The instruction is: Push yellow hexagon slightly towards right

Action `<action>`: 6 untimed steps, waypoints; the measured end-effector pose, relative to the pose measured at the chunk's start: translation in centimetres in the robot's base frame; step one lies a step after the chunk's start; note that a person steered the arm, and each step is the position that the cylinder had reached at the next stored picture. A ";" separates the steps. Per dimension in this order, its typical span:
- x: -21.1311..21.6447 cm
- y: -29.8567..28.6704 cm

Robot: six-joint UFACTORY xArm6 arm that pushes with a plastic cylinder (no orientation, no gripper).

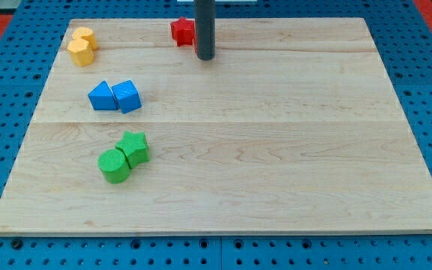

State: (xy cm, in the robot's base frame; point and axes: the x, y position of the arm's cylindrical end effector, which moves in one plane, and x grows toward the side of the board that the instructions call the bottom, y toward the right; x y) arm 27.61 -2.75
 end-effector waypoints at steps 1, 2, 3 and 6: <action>-1.6 -0.1; 3.5 -4.4; 3.5 -12.5; 3.2 -26.6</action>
